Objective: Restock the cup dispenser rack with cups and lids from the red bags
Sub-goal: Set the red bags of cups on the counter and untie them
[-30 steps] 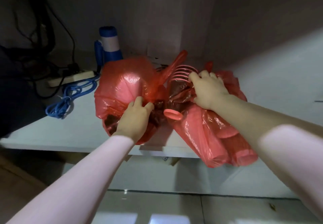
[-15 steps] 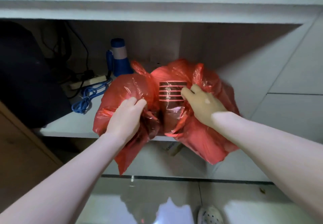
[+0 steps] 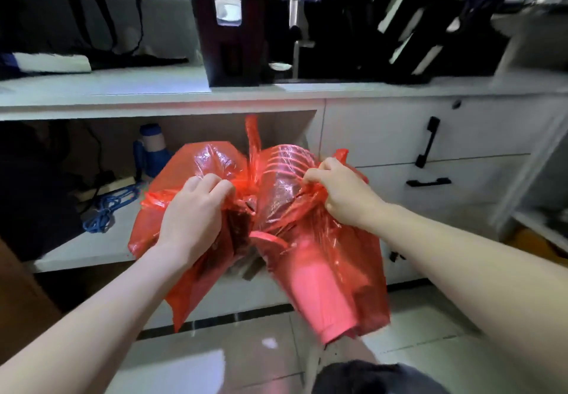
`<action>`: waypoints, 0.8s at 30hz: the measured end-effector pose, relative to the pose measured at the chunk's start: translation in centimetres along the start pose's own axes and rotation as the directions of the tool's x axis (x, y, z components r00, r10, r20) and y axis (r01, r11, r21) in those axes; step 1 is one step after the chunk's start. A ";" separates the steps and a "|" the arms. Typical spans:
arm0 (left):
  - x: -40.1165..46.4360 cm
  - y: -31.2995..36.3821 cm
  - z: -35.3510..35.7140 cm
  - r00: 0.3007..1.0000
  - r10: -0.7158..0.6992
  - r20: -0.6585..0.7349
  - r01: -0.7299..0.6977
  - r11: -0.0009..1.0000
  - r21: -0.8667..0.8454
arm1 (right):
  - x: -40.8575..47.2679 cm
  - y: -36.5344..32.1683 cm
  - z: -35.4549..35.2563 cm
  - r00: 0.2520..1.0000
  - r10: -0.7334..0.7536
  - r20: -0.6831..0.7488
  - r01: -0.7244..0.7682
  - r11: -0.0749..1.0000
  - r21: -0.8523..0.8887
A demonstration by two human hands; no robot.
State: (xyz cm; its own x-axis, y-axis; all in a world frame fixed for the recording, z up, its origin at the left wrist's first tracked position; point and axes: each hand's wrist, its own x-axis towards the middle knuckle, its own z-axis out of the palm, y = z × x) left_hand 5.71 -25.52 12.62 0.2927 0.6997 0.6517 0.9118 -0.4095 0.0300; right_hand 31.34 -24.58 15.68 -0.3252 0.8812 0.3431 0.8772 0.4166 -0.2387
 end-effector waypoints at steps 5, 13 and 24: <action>2.2 7.5 -2.9 0.987 0.105 -0.119 -0.111 0.993 -0.042 | -6.4 2.9 -7.3 0.999 -0.005 -0.045 0.003 0.998 -0.055; 9.7 21.2 -2.0 0.951 0.222 -0.215 -0.264 0.944 -0.197 | -14.0 12.9 -16.9 0.953 0.206 -0.224 -0.228 0.970 -0.081; 25.4 40.2 3.0 0.915 0.333 -0.228 -0.403 0.788 -0.465 | -18.4 27.6 -29.6 0.767 0.434 -0.473 -0.503 0.864 -0.024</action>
State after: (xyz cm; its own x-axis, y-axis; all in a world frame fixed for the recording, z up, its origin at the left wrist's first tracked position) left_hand 50.63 -22.44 28.04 0.5056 0.3701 0.7793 0.4672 -0.8769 0.1134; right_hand 72.03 -35.89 29.67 0.2981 0.7510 0.5892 0.9298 -0.0887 -0.3573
